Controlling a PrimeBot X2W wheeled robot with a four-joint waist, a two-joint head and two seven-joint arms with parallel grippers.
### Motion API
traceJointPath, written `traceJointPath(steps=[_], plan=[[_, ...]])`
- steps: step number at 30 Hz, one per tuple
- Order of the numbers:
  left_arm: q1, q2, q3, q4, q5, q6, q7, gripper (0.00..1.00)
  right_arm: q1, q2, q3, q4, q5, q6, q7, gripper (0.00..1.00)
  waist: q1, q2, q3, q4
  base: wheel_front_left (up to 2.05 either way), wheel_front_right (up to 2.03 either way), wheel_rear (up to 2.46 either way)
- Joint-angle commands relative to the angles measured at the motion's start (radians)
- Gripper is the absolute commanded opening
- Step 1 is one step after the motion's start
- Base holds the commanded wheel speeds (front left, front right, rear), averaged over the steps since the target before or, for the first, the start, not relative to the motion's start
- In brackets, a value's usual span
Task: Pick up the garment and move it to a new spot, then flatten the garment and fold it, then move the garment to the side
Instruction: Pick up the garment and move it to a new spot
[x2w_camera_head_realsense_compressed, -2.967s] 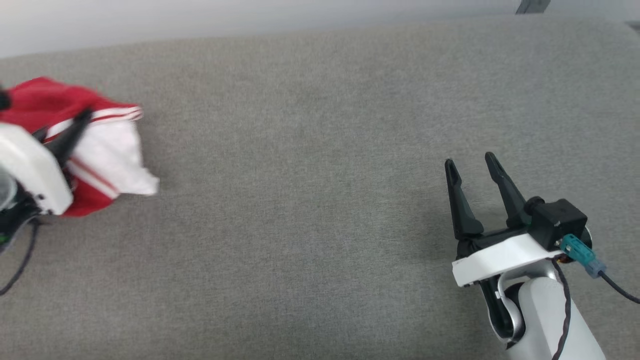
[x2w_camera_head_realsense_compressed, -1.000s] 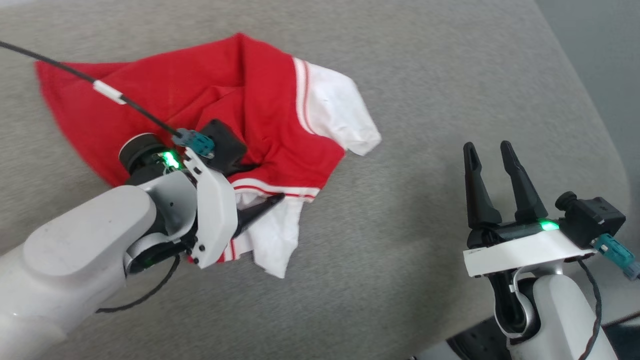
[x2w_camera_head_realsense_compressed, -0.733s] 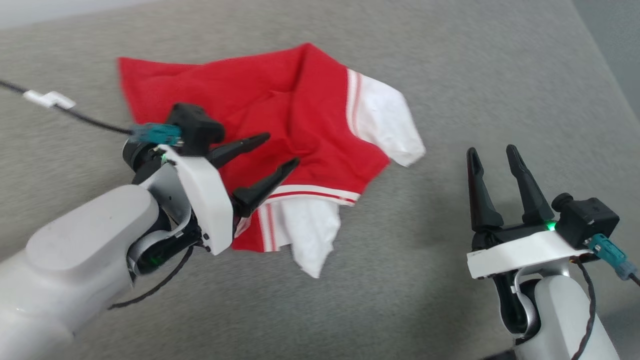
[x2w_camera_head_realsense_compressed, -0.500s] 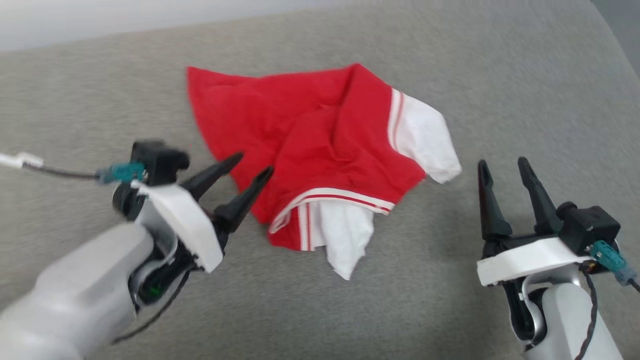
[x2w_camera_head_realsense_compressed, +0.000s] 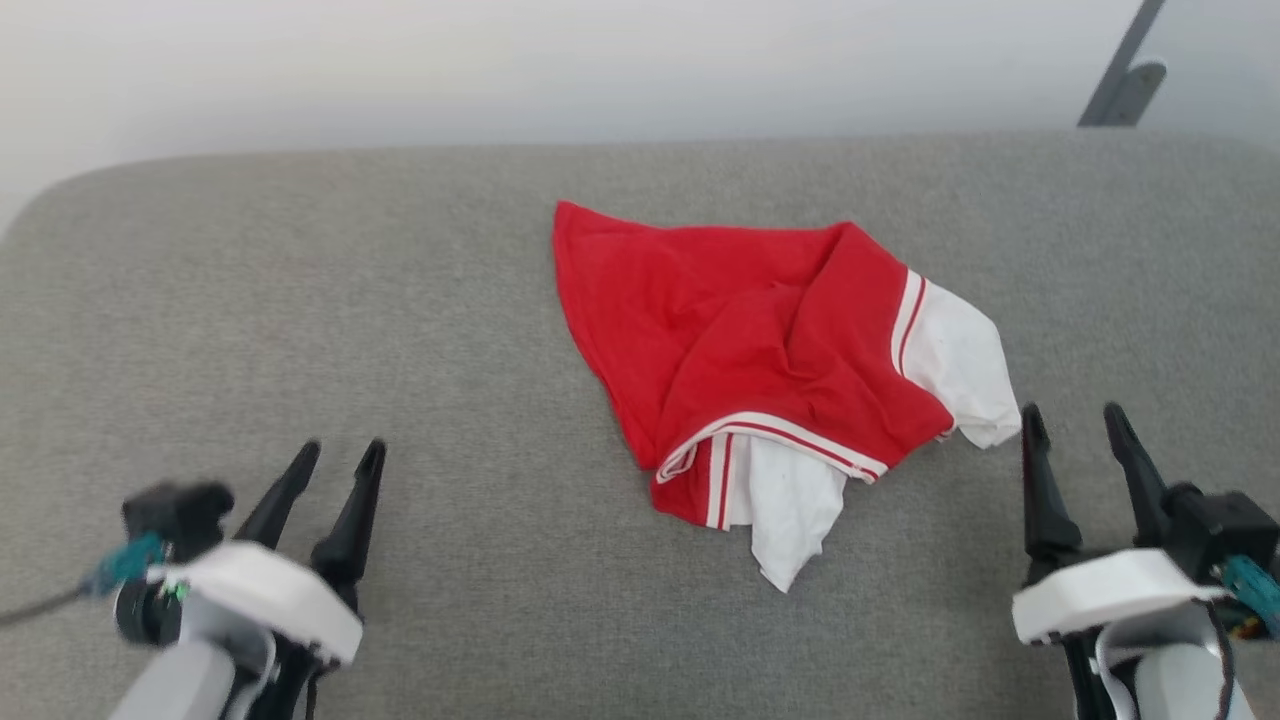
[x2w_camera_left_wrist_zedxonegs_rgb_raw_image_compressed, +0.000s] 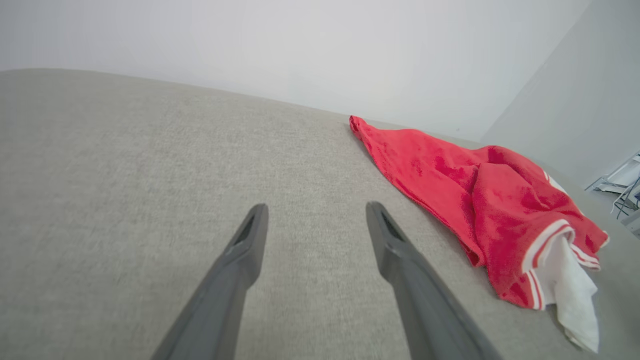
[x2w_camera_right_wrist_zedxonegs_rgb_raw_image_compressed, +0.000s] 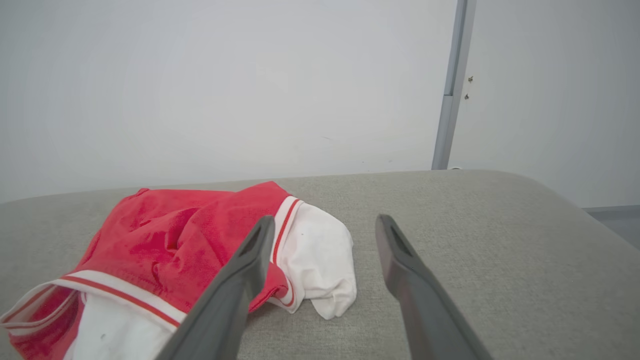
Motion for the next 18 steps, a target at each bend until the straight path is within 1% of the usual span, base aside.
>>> traceJointPath(steps=[1, 5, 7, 10, 14, 16, 18], plan=[[0.057, -0.025, 0.063, -0.021, 0.055, 0.003, -0.005, 1.0, 0.022, -0.001, -0.009, -0.004, -0.005, 0.0, -0.005, 1.0, 0.0, 0.0, -0.029, 0.022, 0.0, 0.0, 0.0], [0.186, -0.083, 0.239, -0.087, 0.234, 0.006, -0.005, 1.0, 0.063, -0.001, -0.041, -0.015, -0.013, 0.0, -0.005, 1.0, 0.0, 0.0, -0.054, 0.034, 0.0, 0.0, 0.0], [0.242, -0.119, 0.322, -0.124, 0.304, 0.006, -0.005, 1.0, 0.077, -0.001, -0.052, -0.021, -0.014, 0.0, -0.005, 1.0, 0.0, 0.0, -0.06, 0.036, 0.0, 0.0, 0.0], [0.311, -0.163, 0.419, -0.188, 0.405, 0.004, -0.005, 1.0, 0.094, -0.001, -0.066, -0.03, -0.014, 0.0, -0.005, 1.0, 0.0, 0.0, -0.067, 0.036, 0.0, 0.0, 0.0], [0.395, -0.216, 0.508, -0.26, 0.506, 0.002, -0.005, 1.0, 0.102, -0.001, -0.074, -0.039, -0.007, 0.0, -0.005, 1.0, 0.0, 0.0, -0.068, 0.034, 0.0, 0.0, 0.0], [0.437, -0.248, 0.549, -0.293, 0.543, 0.001, -0.005, 1.0, 0.109, -0.001, -0.081, -0.048, 0.002, 0.0, -0.005, 1.0, 0.0, 0.0, -0.063, 0.034, 0.0, 0.0, 0.0], [0.452, -0.261, 0.562, -0.301, 0.556, 0.001, -0.005, 1.0, 0.112, -0.001, -0.083, -0.051, 0.008, 0.0, -0.005, 1.0, 0.0, 0.0, -0.059, 0.033, 0.0, 0.0, 0.0]])
